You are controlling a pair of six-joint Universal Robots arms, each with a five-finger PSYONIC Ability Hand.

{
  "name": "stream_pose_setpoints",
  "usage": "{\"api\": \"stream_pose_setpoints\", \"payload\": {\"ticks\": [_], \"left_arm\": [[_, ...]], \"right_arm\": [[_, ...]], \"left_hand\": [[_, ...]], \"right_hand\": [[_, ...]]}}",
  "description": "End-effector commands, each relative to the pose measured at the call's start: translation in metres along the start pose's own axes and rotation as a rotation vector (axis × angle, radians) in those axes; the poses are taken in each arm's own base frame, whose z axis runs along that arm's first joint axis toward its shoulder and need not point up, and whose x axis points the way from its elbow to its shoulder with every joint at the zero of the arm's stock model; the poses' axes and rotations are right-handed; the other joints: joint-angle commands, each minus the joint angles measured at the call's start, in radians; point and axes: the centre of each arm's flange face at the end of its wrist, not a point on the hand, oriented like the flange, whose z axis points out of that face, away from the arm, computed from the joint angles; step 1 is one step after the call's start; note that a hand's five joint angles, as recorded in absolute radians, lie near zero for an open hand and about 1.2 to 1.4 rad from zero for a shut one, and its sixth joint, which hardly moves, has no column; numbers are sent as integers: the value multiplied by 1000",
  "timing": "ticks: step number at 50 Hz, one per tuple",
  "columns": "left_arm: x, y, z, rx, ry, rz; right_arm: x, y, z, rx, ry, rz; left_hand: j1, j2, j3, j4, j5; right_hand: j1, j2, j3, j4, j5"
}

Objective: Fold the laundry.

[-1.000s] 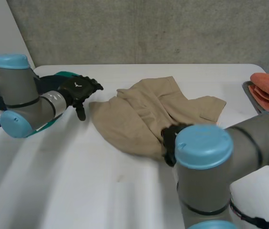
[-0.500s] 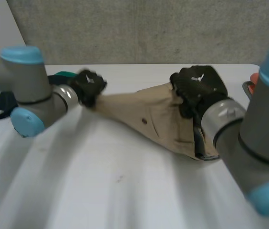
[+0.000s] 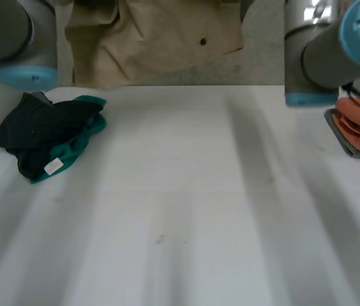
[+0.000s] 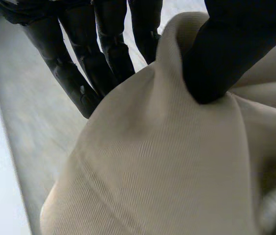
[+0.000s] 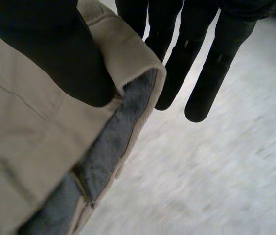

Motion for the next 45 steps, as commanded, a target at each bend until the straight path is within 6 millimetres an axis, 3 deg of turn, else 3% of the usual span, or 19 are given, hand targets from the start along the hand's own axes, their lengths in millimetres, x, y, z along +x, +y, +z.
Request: {"api": "stream_pose_setpoints", "payload": {"ticks": [1, 2, 5, 6, 10, 13, 16, 17, 18, 20, 21, 23, 25, 28, 31, 37, 45], "left_arm": [[28, 79, -76, -363, 189, 24], [34, 96, -98, -446, 227, 26], [45, 120, -135, -572, 279, 28], [51, 133, -157, -645, 311, 35], [56, 153, -204, -817, 379, 85], [53, 155, -225, -924, 408, 117], [50, 143, -241, -1035, 441, 134], [49, 138, -243, -1055, 451, 133], [51, 126, -247, -1092, 479, 126], [52, 113, -250, -1115, 505, 116], [51, 100, -251, -1133, 521, 106], [50, 90, -251, -1138, 537, 99], [46, 77, -243, -1113, 530, 91], [36, 65, -229, -1061, 491, 86], [22, 66, -218, -1041, 451, 104], [1, 83, -201, -1025, 460, 174], [4, 119, -202, -1018, 616, 204]], "right_arm": [[-16, 64, -71, -367, -151, 1], [-16, 81, -92, -459, -164, -5], [-15, 106, -127, -605, -186, -17], [-14, 119, -150, -698, -201, -26], [-10, 143, -202, -897, -246, -73], [-8, 148, -222, -975, -273, -106], [-2, 145, -234, -1037, -296, -131], [-1, 142, -235, -1049, -299, -134], [1, 135, -235, -1069, -302, -132], [3, 126, -236, -1089, -304, -129], [4, 118, -235, -1104, -306, -125], [7, 108, -233, -1116, -300, -124], [7, 97, -231, -1120, -302, -123], [8, 81, -230, -1118, -309, -127], [10, 68, -226, -1110, -311, -138], [13, 52, -226, -1124, -338, -151], [3, 59, -242, -1187, -377, -140]], "left_hand": [[222, 200, 208, 202, 245], [222, 200, 208, 202, 245], [222, 200, 208, 202, 245], [222, 200, 208, 202, 245], [222, 200, 208, 202, 245], [222, 200, 208, 202, 245], [222, 200, 208, 202, 245], [127, 104, 112, 106, 149], [-124, -146, -139, -145, -102], [-433, -456, -448, -454, -411], [-693, -716, -708, -714, -671], [-845, -868, -860, -866, -823], [-948, -970, -963, -969, -926], [-966, -989, -981, -987, -944], [-966, -989, -981, -987, -944], [-867, -889, -882, -888, -845], [-717, -739, -732, -738, -695]], "right_hand": [[292, 228, 207, 202, 212], [292, 228, 207, 202, 212], [292, 228, 207, 202, 212], [292, 228, 207, 202, 212], [292, 228, 207, 202, 212], [292, 228, 207, 202, 212], [292, 228, 207, 202, 212], [292, 228, 207, 202, 212], [292, 228, 207, 202, 212], [193, 129, 107, 103, 112], [-195, -259, -280, -285, -275], [-427, -491, -512, -517, -507], [-512, -576, -597, -602, -592], [-641, -706, -727, -731, -722], [-692, -756, -777, -782, -772], [-704, -768, -789, -794, -784], [-674, -739, -760, -764, -755]]}}
